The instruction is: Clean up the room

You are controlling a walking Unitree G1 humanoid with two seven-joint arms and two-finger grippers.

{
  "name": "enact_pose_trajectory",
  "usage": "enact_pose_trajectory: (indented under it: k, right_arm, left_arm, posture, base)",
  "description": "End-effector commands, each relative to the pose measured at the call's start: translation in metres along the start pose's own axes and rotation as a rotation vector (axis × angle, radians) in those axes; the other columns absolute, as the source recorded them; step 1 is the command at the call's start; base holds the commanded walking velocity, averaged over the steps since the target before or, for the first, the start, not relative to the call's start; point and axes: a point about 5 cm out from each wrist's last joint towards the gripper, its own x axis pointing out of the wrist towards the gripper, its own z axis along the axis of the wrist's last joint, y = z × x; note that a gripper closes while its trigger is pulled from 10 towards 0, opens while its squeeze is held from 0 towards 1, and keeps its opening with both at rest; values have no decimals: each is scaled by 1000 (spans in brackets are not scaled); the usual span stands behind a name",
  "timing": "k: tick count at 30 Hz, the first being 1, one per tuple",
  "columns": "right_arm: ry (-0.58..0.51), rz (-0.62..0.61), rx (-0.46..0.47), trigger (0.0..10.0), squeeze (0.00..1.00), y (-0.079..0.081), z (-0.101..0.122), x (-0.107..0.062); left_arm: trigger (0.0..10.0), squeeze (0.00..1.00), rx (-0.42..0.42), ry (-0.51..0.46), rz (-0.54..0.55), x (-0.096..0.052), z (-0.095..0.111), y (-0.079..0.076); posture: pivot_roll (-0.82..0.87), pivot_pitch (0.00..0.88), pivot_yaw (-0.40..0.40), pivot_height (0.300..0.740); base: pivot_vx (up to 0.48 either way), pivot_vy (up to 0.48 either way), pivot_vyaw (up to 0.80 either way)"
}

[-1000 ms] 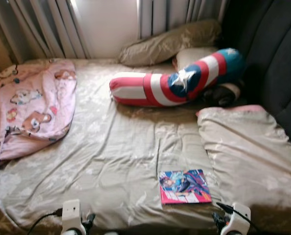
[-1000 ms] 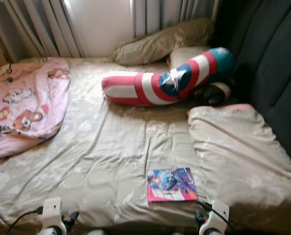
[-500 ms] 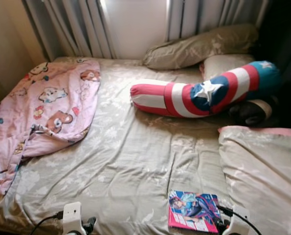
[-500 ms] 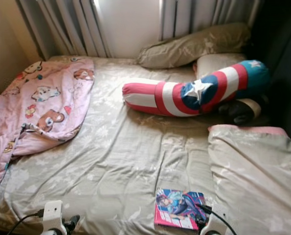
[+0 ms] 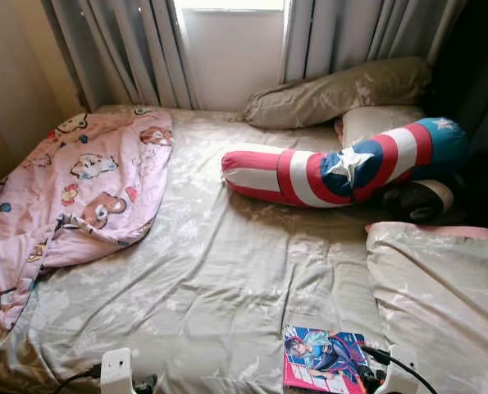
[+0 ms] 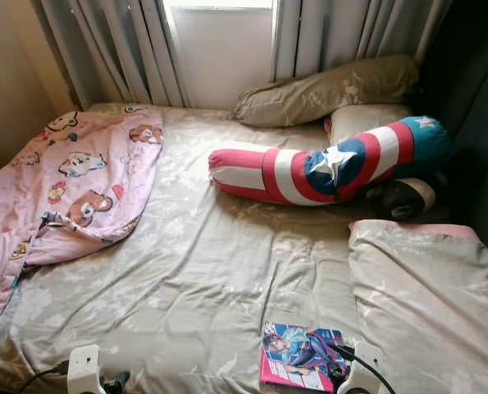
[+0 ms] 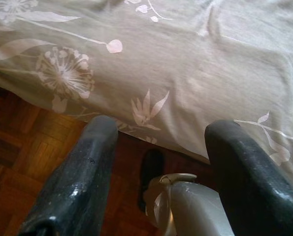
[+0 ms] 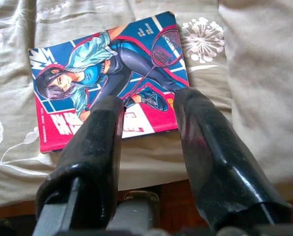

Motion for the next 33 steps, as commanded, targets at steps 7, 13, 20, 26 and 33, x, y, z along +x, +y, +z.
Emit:
enact_pose_trajectory:
  k: [7, 13, 20, 26, 33]
  right_arm:
    - [12, -7, 3, 10000, 0, 0, -1, 0]
    - [7, -1, -5, 10000, 0, 1, -1, 0]
    - [17, 7, -19, 10000, 0, 3, -4, 0]
    - [28, 5, 4, 10000, 0, 4, -8, -1]
    - [25, 1, 20, 10000, 0, 5, -8, -1]
  left_arm:
    - [10000, 0, 41, 28, -16, 0, -3, 1]
    - [10000, 0, 42, 33, -8, -1, -3, 8]
    - [10000, 0, 47, 36, -1, -2, -3, 15]
    - [10000, 0, 49, 37, 1, -3, -2, 19]
    - [10000, 0, 56, 39, 1, -3, -2, 20]
  posture:
    - [45, 0, -23, 740]
    - [44, 0, -21, 740]
    - [42, 0, -12, 740]
    - [40, 0, -3, 740]
    - [42, 0, 3, 740]
  base:
    - [0, 0, 0]
    - [0, 241, 0]
    - [0, 363, 513]
    - [0, 362, 0]
    - [0, 361, 0]
